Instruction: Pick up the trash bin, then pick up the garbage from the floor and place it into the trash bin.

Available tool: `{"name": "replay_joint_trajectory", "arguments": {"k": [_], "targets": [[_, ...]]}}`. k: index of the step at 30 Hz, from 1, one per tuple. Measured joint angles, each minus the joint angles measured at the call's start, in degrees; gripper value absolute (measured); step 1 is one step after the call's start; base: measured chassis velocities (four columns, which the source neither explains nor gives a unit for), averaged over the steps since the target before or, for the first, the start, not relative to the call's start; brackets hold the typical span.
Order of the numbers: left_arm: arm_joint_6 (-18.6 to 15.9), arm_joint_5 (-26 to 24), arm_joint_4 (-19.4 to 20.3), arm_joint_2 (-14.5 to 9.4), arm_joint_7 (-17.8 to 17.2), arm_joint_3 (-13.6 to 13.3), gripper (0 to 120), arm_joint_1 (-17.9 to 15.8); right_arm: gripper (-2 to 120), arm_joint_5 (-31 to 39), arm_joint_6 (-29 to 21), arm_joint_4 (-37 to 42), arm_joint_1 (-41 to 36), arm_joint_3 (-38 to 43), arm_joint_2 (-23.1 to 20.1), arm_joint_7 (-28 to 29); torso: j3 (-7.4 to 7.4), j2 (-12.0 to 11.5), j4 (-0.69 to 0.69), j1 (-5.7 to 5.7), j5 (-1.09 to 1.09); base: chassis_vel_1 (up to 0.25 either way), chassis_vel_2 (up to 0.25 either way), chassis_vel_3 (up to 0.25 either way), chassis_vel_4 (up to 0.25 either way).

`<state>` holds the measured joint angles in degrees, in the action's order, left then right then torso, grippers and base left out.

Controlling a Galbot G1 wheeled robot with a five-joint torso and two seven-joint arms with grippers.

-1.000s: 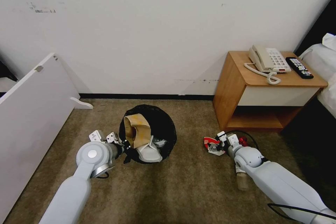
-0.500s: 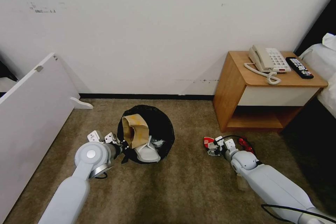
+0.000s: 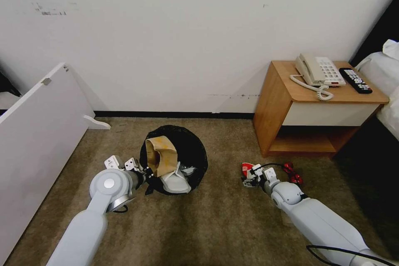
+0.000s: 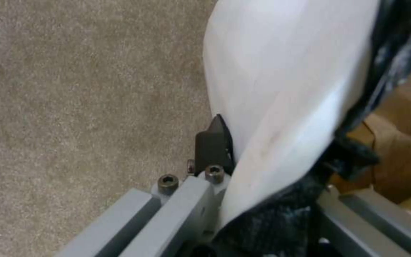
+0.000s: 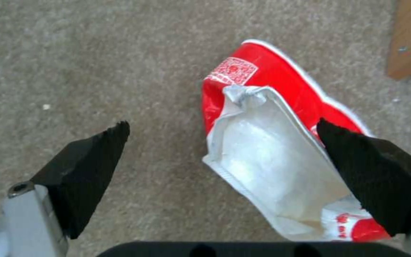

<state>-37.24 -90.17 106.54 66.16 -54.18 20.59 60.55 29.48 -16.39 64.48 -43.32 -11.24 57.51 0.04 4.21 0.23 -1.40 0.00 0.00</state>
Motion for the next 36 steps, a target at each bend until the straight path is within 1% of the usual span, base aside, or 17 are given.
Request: {"name": "replay_joint_trajectory", "arguments": {"k": [11,22,32,36], "targets": [[0.0,0.0,0.0,-0.2,0.1,0.1,0,0.1,100,0.2,0.3,-1.6,0.3,-0.6,2.3,-0.5,0.0,0.0,0.0,0.0,0.0,0.0,0.0,0.0,0.0],[0.1,0.1,0.0,-0.1,0.1,0.1,0,0.0,100,-0.3,0.4,-1.8,-0.3,-0.4,2.1,0.1,0.0,0.0,0.01,0.0,0.01,0.0,0.0,0.0,0.0],[0.1,0.1,-0.1,0.0,0.3,0.1,0,0.0,100,-2.1,0.5,-2.6,-0.5,0.6,0.9,1.4,0.0,0.0,0.0,0.0,0.01,0.0,0.0,0.0,0.0],[0.1,0.2,-0.2,0.1,0.3,0.1,0,-0.1,100,-4.4,0.2,-4.0,-0.3,0.8,0.6,1.5,0.0,0.0,0.0,0.0,0.01,0.0,0.0,0.0,0.0]]}}
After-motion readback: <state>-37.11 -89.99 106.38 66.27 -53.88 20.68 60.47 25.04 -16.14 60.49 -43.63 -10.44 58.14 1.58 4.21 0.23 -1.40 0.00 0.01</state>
